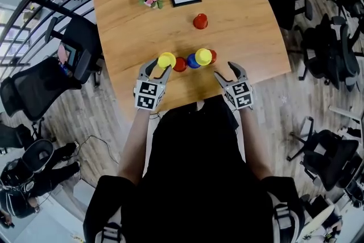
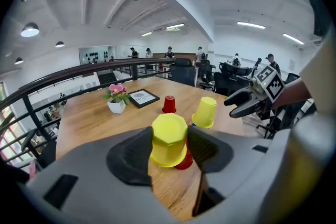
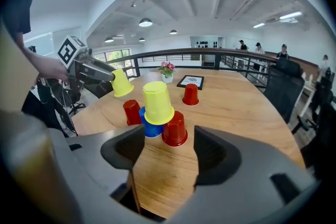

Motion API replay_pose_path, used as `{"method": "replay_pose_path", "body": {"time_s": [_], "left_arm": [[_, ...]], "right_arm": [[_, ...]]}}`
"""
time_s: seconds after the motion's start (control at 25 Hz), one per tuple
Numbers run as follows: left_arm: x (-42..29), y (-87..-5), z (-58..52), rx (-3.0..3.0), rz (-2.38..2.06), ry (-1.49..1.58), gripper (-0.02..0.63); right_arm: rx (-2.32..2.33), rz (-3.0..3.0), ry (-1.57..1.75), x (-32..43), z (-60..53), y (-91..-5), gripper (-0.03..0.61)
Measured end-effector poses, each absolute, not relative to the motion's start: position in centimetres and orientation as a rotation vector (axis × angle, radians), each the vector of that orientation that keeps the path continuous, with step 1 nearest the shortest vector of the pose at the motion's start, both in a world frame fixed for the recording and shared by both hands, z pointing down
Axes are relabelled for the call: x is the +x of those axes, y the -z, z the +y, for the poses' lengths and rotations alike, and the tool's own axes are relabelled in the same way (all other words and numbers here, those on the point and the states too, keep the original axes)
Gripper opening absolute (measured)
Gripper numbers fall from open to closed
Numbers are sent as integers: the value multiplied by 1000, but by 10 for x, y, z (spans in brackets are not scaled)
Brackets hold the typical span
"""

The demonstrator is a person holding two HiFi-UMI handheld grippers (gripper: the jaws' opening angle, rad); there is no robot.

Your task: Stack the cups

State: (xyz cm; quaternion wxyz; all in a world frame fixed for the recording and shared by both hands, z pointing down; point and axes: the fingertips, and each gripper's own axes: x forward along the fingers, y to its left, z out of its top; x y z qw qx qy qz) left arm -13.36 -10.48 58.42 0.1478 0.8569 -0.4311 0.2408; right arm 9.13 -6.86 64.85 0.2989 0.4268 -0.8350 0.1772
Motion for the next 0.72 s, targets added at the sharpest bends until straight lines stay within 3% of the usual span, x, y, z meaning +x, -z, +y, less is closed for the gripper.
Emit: {"method": "replay_pose_path", "body": {"time_s": [0.72], "left_arm": [[-51, -609, -102, 2612, -941, -873, 232]], "right_arm": [[1183, -2184, -530, 110, -62, -656, 302]]}}
